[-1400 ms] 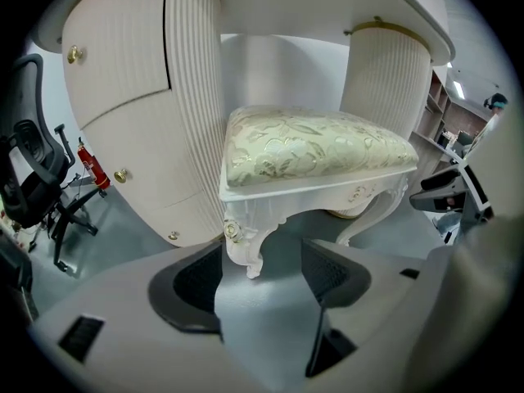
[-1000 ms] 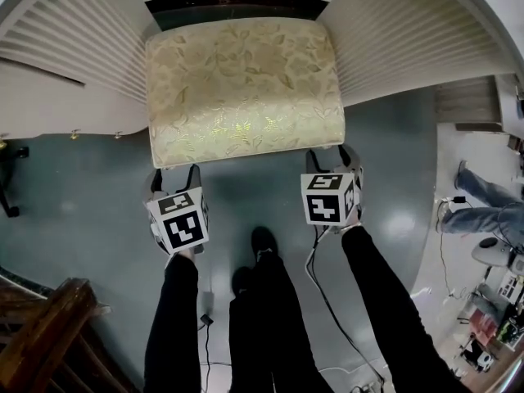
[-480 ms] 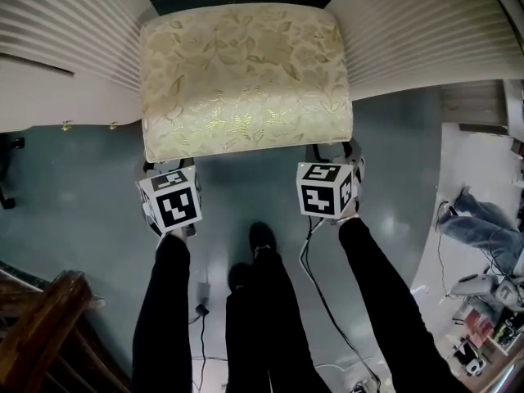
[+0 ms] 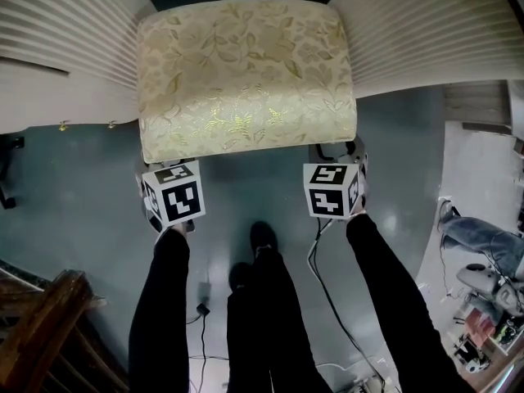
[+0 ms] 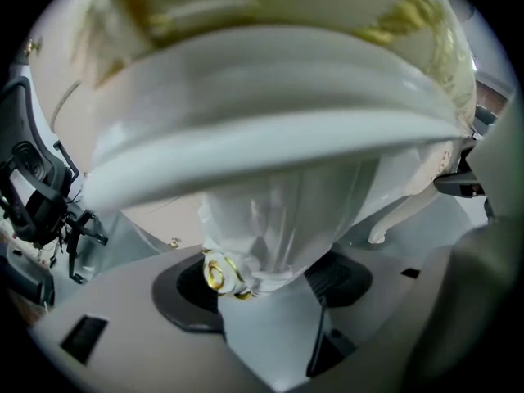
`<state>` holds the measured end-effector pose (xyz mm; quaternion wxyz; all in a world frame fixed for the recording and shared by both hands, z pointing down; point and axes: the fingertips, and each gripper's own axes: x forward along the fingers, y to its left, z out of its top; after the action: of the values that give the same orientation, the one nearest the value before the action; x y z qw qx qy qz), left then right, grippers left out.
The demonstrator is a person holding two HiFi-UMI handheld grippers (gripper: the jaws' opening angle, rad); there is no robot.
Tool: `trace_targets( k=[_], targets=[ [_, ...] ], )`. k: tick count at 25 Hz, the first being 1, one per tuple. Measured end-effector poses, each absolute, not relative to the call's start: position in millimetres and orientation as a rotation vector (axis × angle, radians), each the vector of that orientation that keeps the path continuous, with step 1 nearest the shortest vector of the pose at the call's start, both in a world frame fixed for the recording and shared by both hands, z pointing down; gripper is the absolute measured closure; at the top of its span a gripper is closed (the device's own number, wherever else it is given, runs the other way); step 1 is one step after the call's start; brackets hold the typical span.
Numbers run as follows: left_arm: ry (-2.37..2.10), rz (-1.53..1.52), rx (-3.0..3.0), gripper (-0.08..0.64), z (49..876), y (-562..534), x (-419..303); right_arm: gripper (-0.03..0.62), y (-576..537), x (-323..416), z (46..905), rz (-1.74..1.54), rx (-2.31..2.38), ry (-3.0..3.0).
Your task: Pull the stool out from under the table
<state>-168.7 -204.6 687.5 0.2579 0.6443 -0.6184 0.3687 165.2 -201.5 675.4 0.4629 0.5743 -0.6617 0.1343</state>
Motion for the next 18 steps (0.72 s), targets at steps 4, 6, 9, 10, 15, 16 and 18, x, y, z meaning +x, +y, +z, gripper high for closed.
trace_targets(
  k=[4, 6, 9, 10, 15, 16, 18],
  targets=[
    [-1.69, 1.036, 1.733, 0.262, 688.5, -203.8, -171.3, 0.319, -201.6, 165.9, 675.8, 0.316, 1.408, -1.633],
    [-1.686, 1.039, 1.729, 0.265, 689.0, -202.9, -170.8, 0.319, -201.5, 166.6, 675.7, 0.319, 1.413, -1.627],
    [-1.684, 1.041, 1.723, 0.267, 689.5, -201.9, -171.2, 0.319, -201.2, 166.2, 675.7, 0.327, 1.407, -1.628],
    [-1.686, 1.043, 1.721, 0.267, 689.5, -201.8, -171.7, 0.319, -201.0, 166.0, 675.8, 0.33, 1.404, -1.628],
    [-1.681, 1.056, 1.71, 0.27, 690.0, -200.6, -171.2, 0.321, -200.3, 166.8, 677.0, 0.361, 1.398, -1.614],
    [-1.68, 1.058, 1.705, 0.272, 690.0, -199.6, -171.1, 0.321, -200.2, 166.9, 677.3, 0.367, 1.395, -1.612],
    [-1.682, 1.065, 1.703, 0.272, 688.7, -198.8, -171.1, 0.32, -199.9, 167.3, 677.7, 0.378, 1.387, -1.607]
  ],
)
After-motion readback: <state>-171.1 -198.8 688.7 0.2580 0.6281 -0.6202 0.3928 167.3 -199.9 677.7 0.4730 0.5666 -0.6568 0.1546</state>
